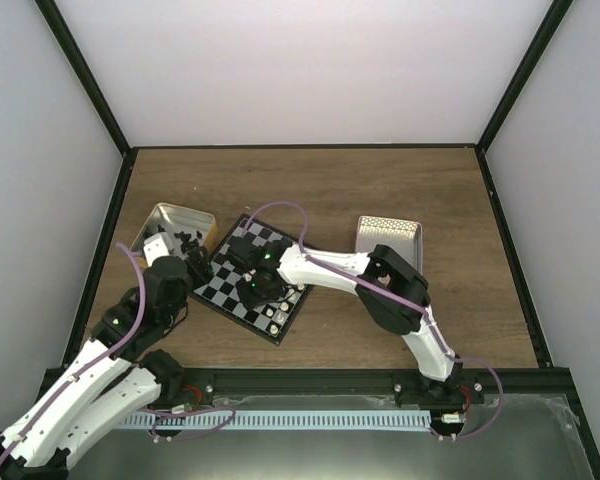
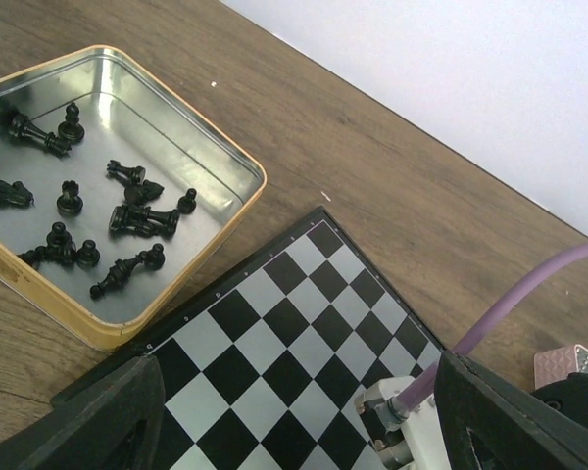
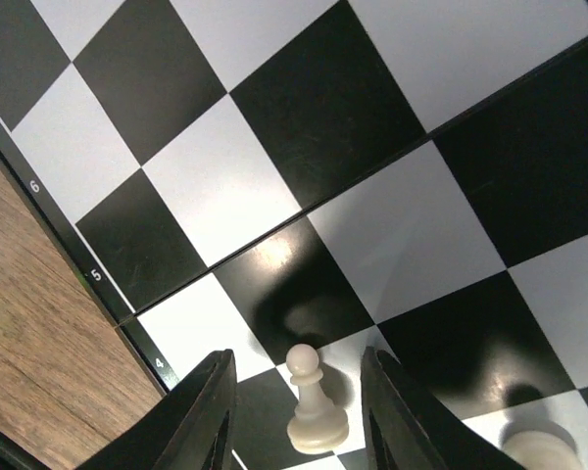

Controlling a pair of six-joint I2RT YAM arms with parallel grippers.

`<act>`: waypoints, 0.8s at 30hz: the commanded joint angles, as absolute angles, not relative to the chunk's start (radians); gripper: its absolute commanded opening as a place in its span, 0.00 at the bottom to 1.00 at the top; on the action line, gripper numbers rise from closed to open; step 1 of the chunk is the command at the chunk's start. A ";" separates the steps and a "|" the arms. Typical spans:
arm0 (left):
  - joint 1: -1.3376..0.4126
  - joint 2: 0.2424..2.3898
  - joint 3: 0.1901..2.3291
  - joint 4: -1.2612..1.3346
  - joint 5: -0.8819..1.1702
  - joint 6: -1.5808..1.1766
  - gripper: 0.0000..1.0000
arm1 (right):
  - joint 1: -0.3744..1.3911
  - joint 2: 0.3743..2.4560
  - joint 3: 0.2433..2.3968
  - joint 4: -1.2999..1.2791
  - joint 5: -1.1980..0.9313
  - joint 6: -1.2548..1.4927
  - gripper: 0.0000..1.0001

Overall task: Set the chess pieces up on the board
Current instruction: Pick up the chess piece from the chessboard.

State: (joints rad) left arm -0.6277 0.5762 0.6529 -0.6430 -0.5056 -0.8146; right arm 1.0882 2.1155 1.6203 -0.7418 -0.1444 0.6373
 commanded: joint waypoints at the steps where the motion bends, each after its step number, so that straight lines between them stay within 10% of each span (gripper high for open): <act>1: -0.623 0.577 0.643 -0.624 -0.499 -0.800 0.78 | 1.109 2.111 1.609 -0.800 -0.123 0.610 0.36; 24: -0.623 0.544 0.657 -0.647 -0.552 -0.821 0.78 | 1.172 2.177 1.655 -0.864 0.053 0.515 0.24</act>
State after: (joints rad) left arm -0.6277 0.5617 0.6525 -0.6388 -0.5232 -0.8120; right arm 1.1667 2.1223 1.6421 -0.8452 0.0032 0.5407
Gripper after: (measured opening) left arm 0.778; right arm 0.234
